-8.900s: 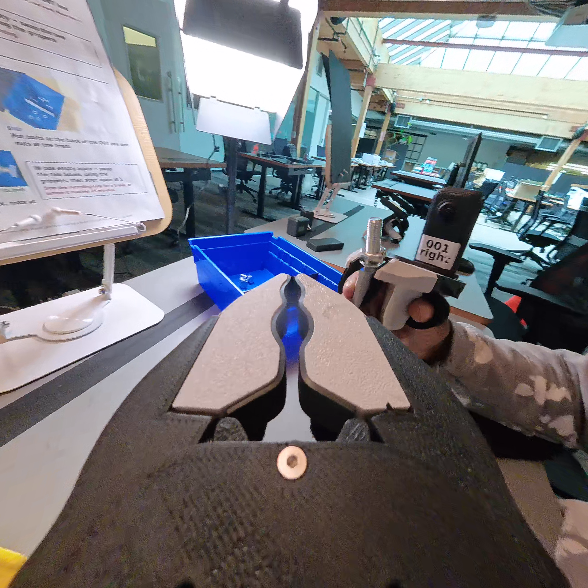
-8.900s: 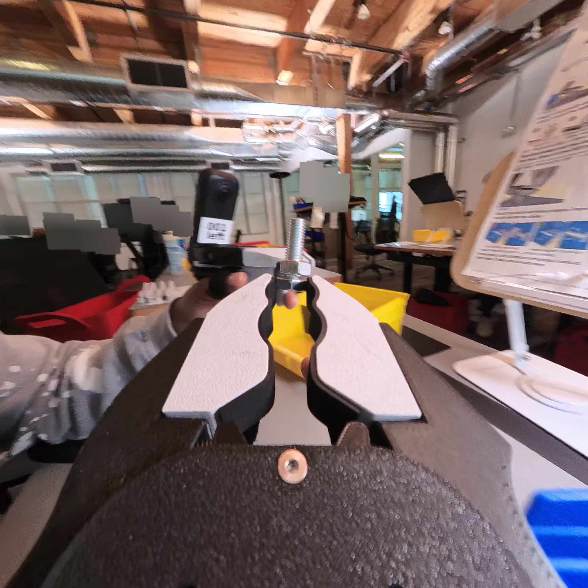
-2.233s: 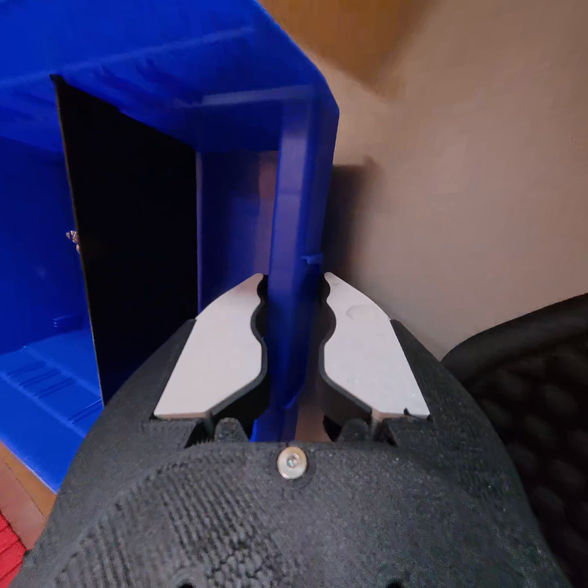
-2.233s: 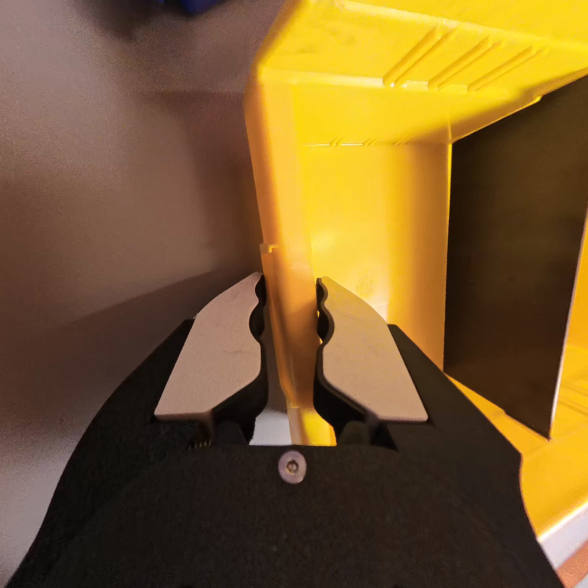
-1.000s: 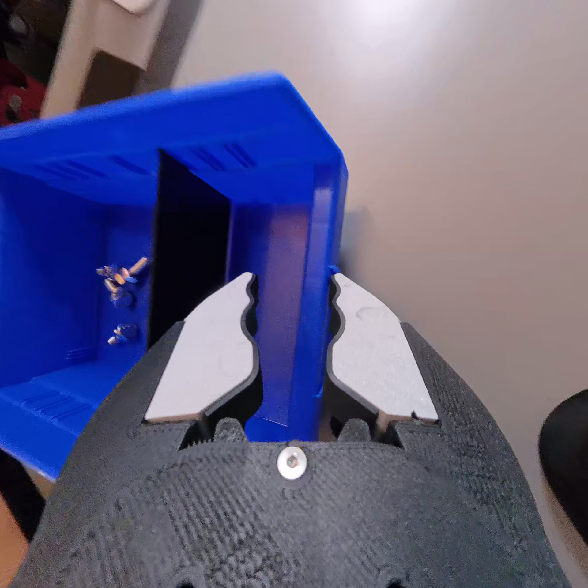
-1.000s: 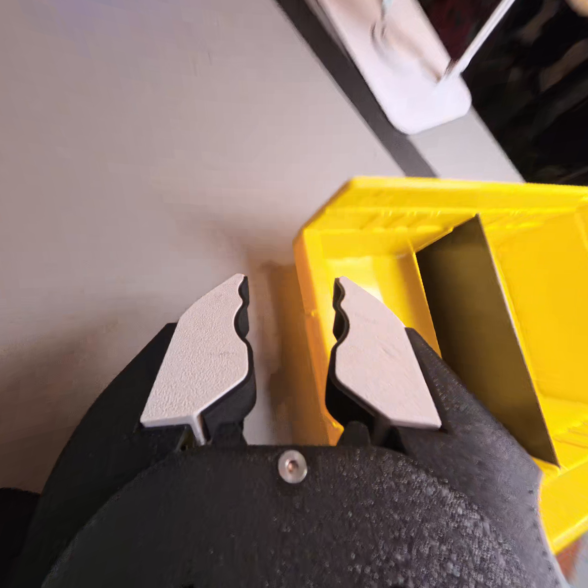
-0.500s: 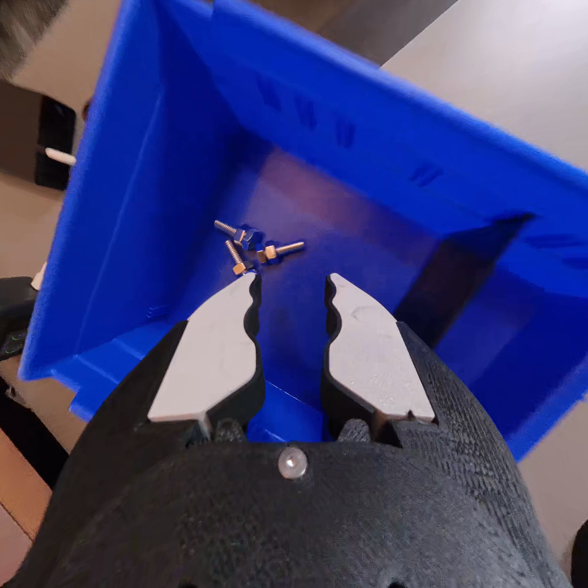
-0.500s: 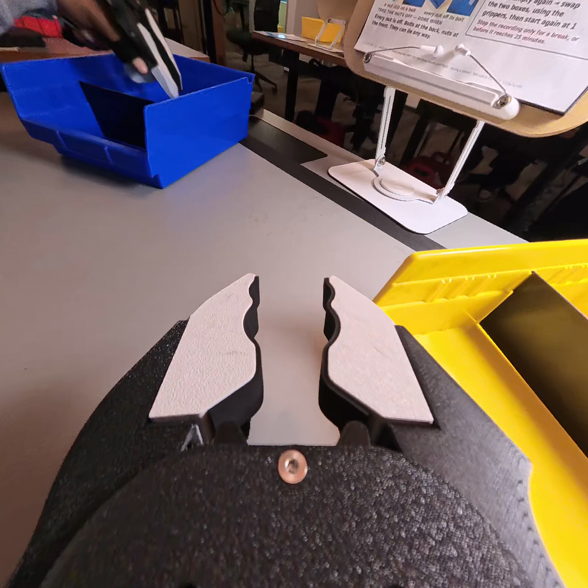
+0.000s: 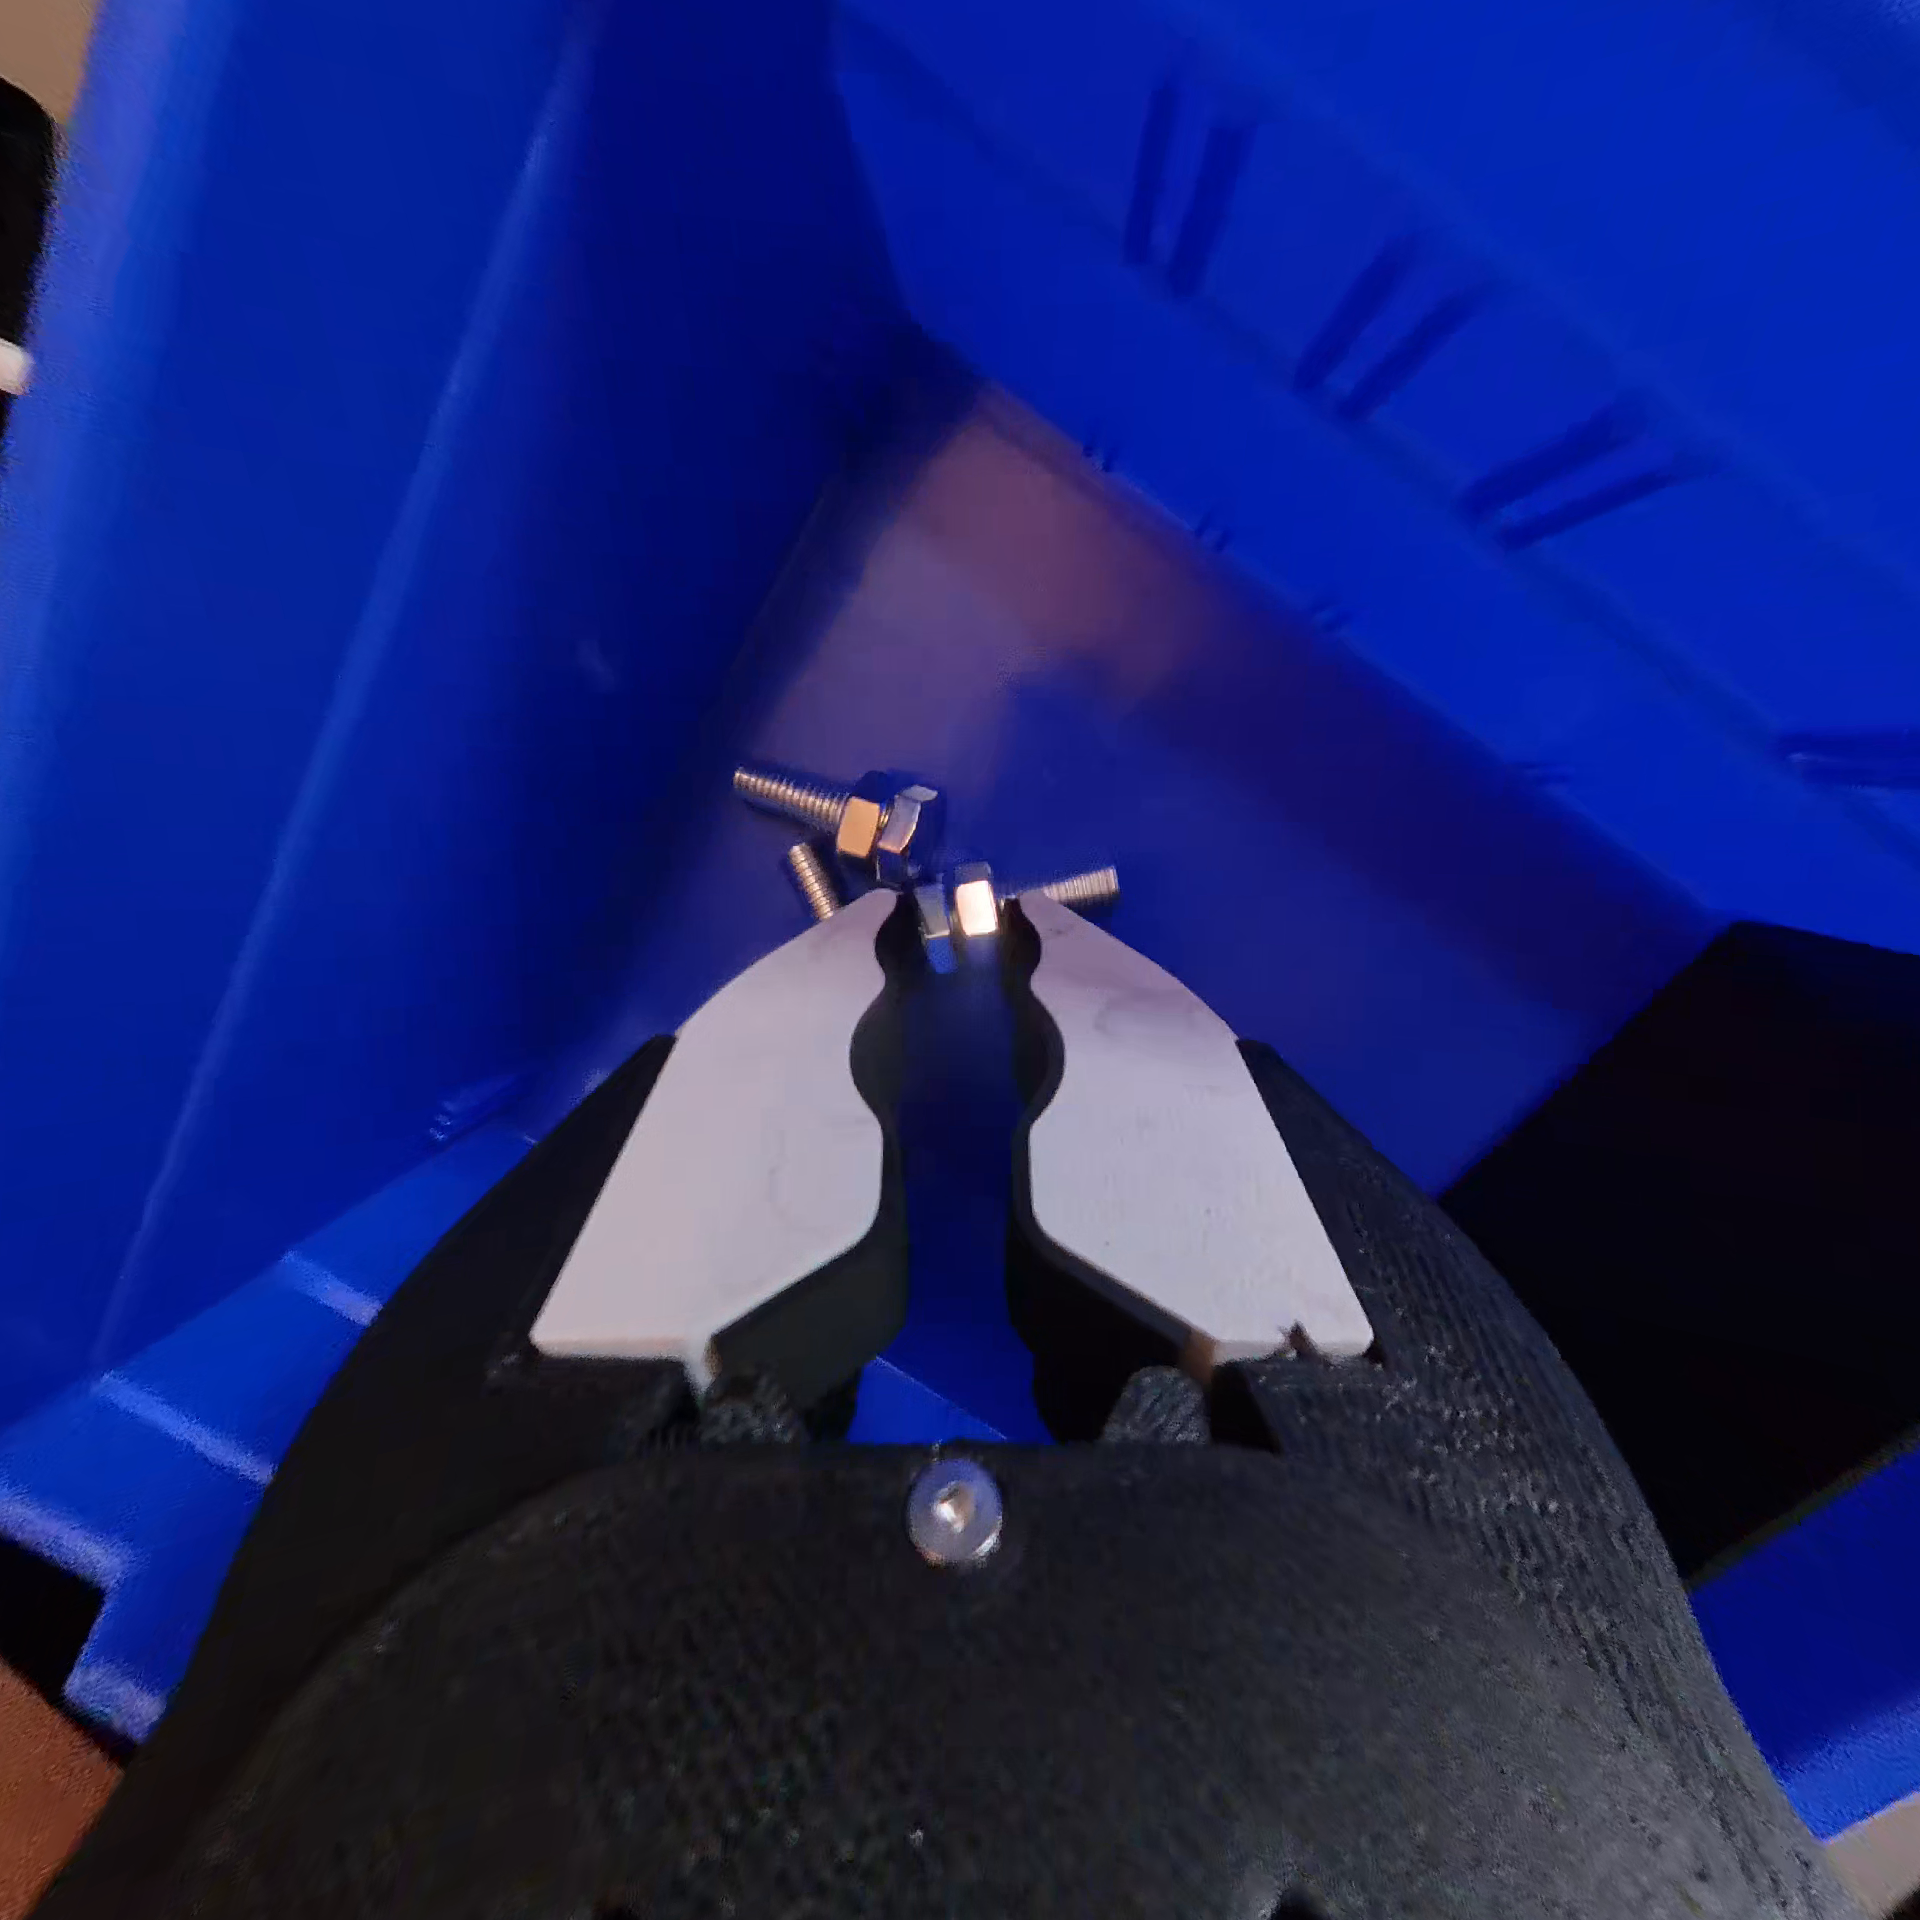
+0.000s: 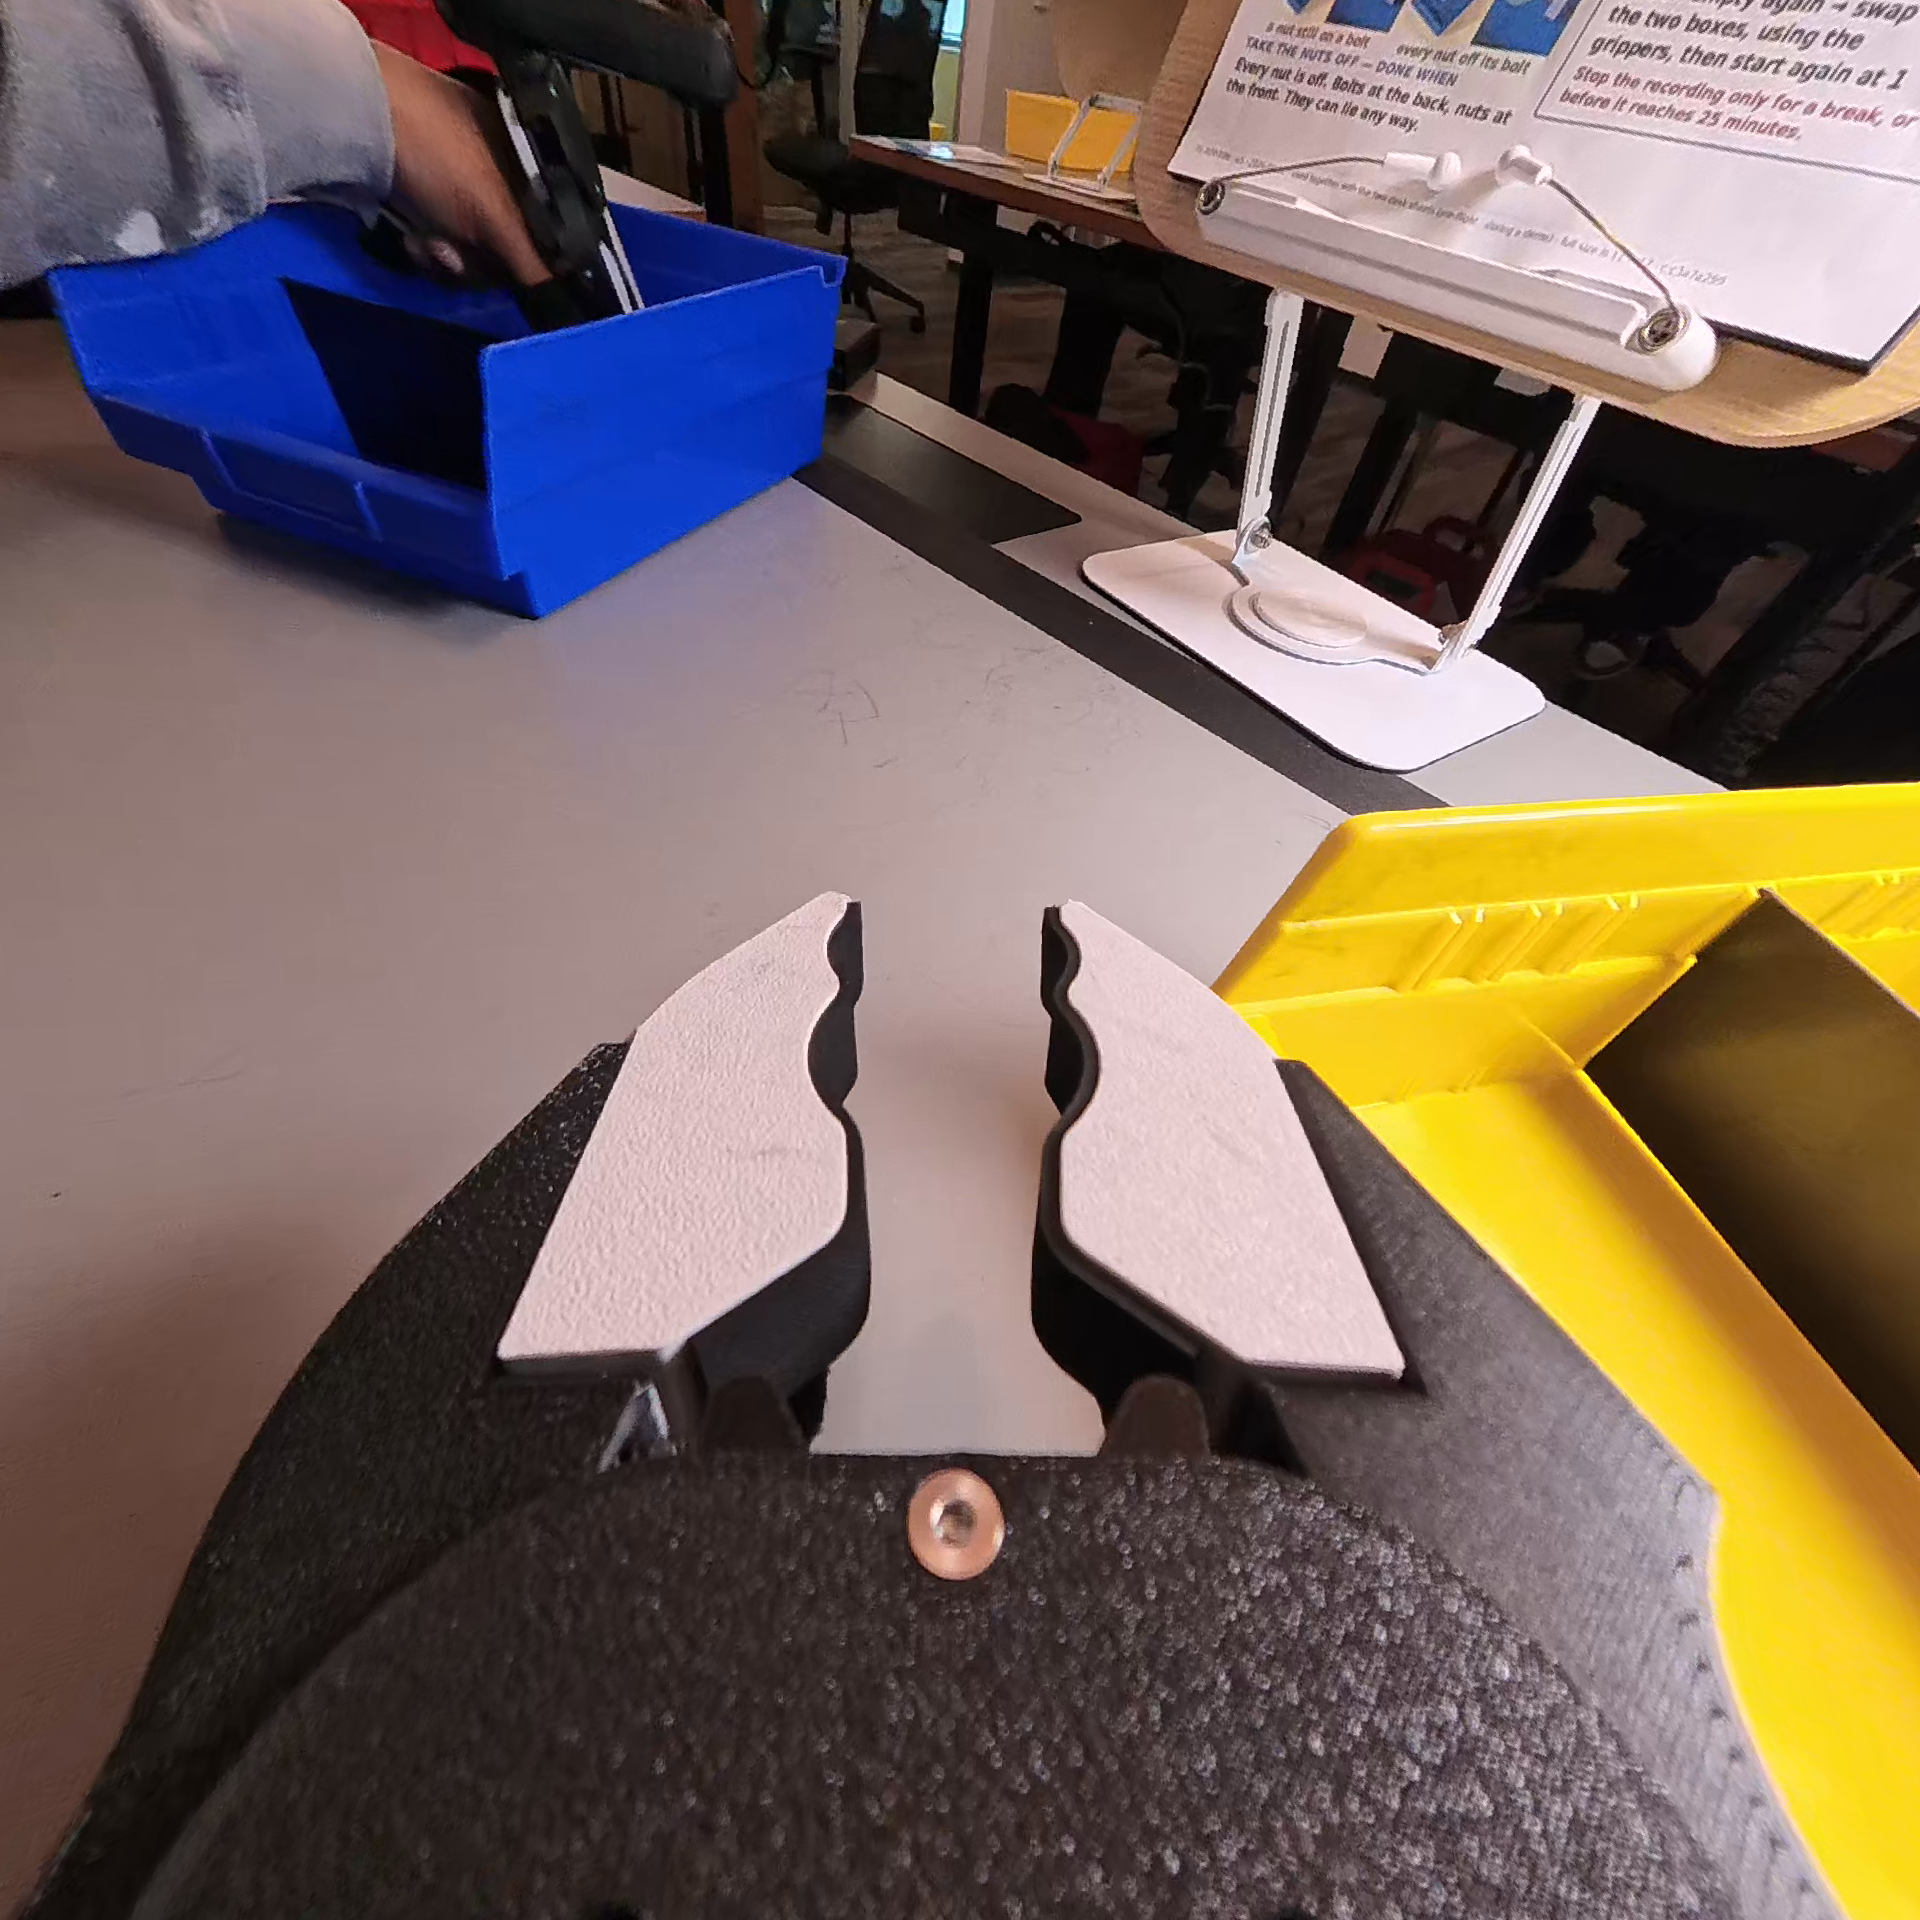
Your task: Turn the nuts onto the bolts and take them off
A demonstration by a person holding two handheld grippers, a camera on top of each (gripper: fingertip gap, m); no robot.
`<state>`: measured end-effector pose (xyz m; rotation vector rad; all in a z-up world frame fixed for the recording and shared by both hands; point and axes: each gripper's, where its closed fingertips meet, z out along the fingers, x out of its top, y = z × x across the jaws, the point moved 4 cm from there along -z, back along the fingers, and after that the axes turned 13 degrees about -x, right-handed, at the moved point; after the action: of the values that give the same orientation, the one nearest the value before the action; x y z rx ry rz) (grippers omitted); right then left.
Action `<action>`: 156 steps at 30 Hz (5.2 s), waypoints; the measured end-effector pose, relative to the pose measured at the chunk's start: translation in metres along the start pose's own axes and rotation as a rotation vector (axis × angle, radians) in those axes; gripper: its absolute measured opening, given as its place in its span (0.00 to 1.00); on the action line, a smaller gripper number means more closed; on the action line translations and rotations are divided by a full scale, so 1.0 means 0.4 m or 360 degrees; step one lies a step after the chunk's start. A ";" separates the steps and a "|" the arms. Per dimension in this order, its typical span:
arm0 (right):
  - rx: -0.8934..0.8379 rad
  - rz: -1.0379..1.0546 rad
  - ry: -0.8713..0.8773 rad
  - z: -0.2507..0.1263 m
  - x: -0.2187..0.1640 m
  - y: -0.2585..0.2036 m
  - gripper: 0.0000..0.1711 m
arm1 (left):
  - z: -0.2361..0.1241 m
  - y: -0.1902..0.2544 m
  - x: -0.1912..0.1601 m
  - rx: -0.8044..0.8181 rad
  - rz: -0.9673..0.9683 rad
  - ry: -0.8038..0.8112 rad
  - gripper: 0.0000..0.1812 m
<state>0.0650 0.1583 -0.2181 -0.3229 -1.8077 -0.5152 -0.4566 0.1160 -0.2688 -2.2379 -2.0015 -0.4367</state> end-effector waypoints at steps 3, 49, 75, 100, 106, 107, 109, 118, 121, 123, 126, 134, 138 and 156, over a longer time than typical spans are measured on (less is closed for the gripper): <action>-0.0009 -0.0036 0.0013 -0.005 -0.001 -0.002 0.18 | -0.036 0.021 0.013 0.0091 0.0098 0.0102 0.09; 0.1081 0.0319 0.0066 -0.015 0.174 -0.224 0.06 | -0.095 1.051 -0.029 -0.1668 0.0929 0.1248 0.12; 0.0859 0.0325 0.0275 -0.018 0.205 -0.205 0.21 | -0.141 1.044 -0.013 -0.1420 0.0765 0.1845 0.10; 0.0819 0.0416 0.0424 -0.041 0.245 -0.207 0.20 | -0.177 1.051 -0.027 -0.1488 0.0835 0.1963 0.10; 0.0607 0.0526 0.0444 -0.024 0.235 -0.127 0.07 | -0.198 1.051 -0.031 -0.1507 0.0860 0.2002 0.10; 0.0633 0.0513 0.0451 -0.030 0.239 -0.132 0.10 | -0.196 1.050 -0.030 -0.1502 0.0853 0.1996 0.10; 0.0716 0.0450 0.0467 -0.042 0.250 -0.169 0.16 | -0.188 1.046 -0.027 -0.1480 0.0828 0.1987 0.10; 0.0648 0.0530 0.0419 -0.025 0.238 -0.147 0.13 | -0.198 1.043 -0.029 -0.1435 0.0867 0.2016 0.10; 0.0745 0.0465 0.0443 -0.040 0.253 -0.190 0.19 | -0.188 1.046 -0.027 -0.1429 0.0851 0.1998 0.10; 0.0822 0.0446 0.0434 -0.045 0.259 -0.227 0.22 | -0.184 1.049 -0.028 -0.1425 0.0858 0.1990 0.10; 0.0784 0.0453 0.0404 -0.032 0.253 -0.220 0.23 | -0.188 1.051 -0.029 -0.1408 0.0865 0.1996 0.10; 0.0785 0.0508 0.0465 -0.047 0.265 -0.195 0.21 | -0.190 1.043 -0.027 -0.1420 0.0857 0.2010 0.10; 0.0792 0.0501 0.0427 -0.037 0.260 -0.216 0.22 | -0.193 1.051 -0.030 -0.1408 0.0877 0.2010 0.10; 0.0680 0.0557 0.0462 -0.038 0.260 -0.156 0.17 | -0.201 1.041 -0.028 -0.1408 0.0860 0.2026 0.10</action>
<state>0.0179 0.0923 -0.1265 -0.2454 -1.4886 0.0725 -0.0583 0.0309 -0.1496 -1.7205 -0.5281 -2.1853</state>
